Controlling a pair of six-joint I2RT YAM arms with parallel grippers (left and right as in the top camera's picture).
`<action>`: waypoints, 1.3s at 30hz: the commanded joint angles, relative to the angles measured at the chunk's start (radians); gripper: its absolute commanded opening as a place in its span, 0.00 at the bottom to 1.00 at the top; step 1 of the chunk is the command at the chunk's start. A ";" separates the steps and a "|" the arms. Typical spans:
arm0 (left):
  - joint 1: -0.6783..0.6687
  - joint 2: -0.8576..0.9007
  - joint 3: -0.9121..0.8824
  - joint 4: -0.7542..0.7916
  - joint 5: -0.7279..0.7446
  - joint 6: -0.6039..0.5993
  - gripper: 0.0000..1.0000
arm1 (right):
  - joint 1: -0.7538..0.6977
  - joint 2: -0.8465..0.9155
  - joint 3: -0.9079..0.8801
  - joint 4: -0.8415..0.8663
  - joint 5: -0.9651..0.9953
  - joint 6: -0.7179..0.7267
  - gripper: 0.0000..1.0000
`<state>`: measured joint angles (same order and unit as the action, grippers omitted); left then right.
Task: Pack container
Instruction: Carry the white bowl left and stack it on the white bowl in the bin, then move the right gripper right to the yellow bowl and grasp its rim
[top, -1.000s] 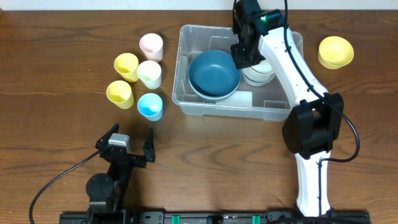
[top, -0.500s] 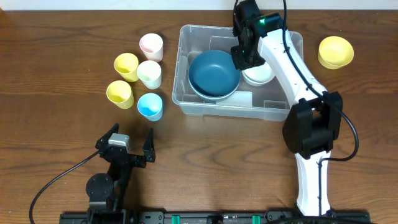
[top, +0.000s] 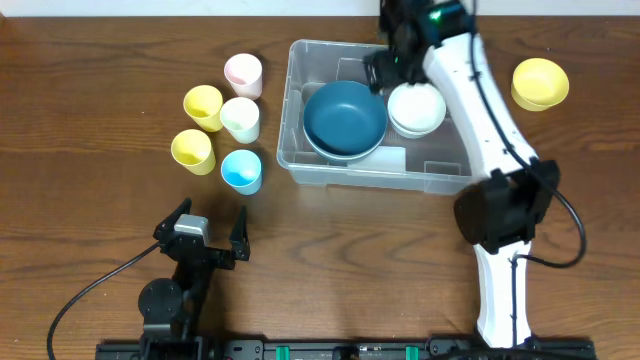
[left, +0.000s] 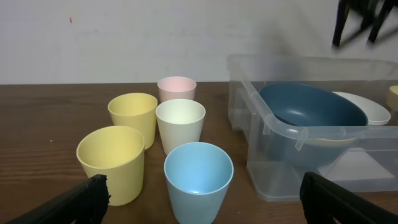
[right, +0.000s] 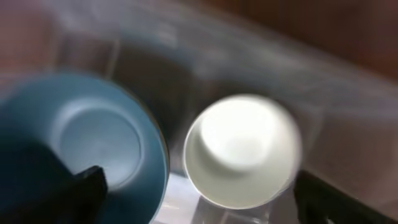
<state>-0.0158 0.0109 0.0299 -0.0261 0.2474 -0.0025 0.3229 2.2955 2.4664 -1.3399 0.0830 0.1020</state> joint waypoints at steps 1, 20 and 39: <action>0.004 -0.007 -0.026 -0.021 -0.001 0.006 0.98 | -0.059 -0.016 0.216 -0.031 0.097 0.006 0.99; 0.004 -0.007 -0.026 -0.021 -0.001 0.006 0.98 | -0.546 -0.002 -0.137 0.153 -0.054 -0.169 0.99; 0.004 -0.007 -0.026 -0.021 -0.001 0.006 0.98 | -0.559 0.081 -0.435 0.439 -0.065 -0.323 0.99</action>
<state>-0.0158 0.0109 0.0299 -0.0261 0.2474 -0.0025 -0.2344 2.3302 2.0365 -0.9024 0.0254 -0.1844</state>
